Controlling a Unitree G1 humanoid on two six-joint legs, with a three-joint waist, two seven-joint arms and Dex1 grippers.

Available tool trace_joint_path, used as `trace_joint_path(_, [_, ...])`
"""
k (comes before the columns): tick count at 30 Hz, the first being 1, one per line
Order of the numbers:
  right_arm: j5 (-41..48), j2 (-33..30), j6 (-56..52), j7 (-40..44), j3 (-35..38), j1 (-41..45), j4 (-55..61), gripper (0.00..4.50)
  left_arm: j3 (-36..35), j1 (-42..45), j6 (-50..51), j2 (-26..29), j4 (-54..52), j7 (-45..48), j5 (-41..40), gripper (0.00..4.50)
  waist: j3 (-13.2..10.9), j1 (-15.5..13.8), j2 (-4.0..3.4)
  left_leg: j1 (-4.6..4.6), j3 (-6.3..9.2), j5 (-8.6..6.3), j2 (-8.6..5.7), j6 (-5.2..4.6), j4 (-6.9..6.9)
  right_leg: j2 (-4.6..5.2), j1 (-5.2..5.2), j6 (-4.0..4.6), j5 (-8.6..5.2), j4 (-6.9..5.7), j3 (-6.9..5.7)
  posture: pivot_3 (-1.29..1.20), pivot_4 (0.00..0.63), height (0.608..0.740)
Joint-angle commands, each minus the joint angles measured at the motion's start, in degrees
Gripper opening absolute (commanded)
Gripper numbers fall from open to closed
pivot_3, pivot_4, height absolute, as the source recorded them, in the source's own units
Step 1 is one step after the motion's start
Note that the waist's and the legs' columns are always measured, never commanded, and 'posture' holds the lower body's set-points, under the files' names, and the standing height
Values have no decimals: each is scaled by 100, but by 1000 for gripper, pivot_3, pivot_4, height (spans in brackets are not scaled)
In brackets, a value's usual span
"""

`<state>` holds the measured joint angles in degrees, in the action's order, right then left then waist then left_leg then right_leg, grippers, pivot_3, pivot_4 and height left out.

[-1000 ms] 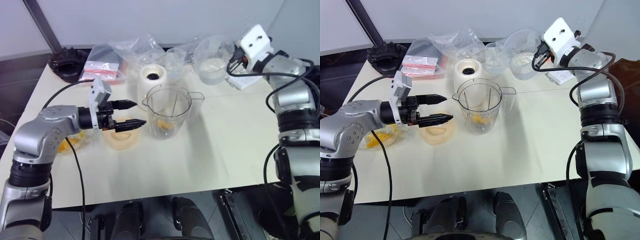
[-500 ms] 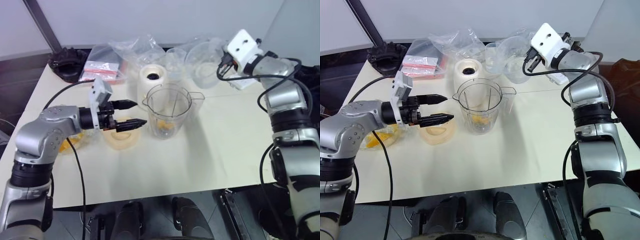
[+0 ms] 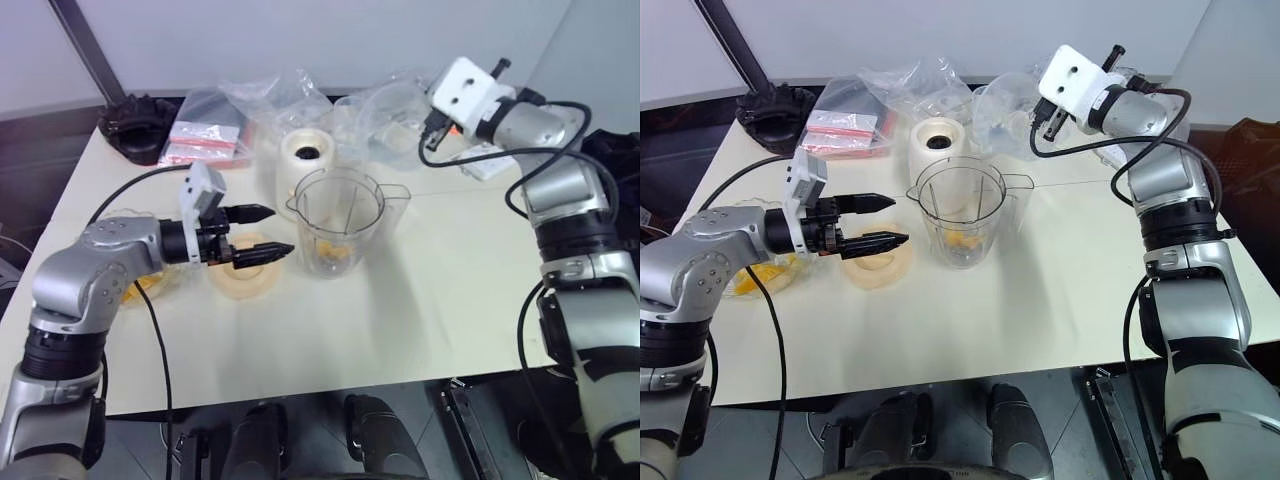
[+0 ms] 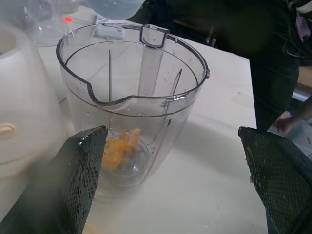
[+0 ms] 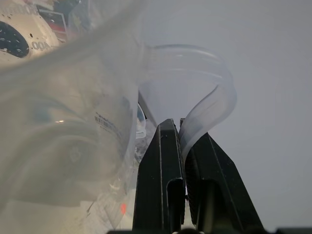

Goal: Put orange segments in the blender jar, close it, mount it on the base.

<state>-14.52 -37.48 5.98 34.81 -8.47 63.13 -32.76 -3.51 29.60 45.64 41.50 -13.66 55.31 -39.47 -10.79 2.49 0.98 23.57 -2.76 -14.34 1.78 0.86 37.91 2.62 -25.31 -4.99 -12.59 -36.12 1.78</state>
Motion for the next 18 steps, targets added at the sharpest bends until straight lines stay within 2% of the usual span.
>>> trace_joint_path(1, [-138,-127,275,-211,78,227,342,48,-133,46,-101,11,-97,24,-64,4500,0,1,0,0,0,0,0,0,0,0,0,0,0,0,0,0,150,740])
trace_joint_path(18, [-615,-172,727,-460,-36,262,335,48,-128,36,-113,6,-93,-1,-48,4500,0,3,0,0,0,0,0,0,0,0,0,0,0,-1,0,0,150,740])
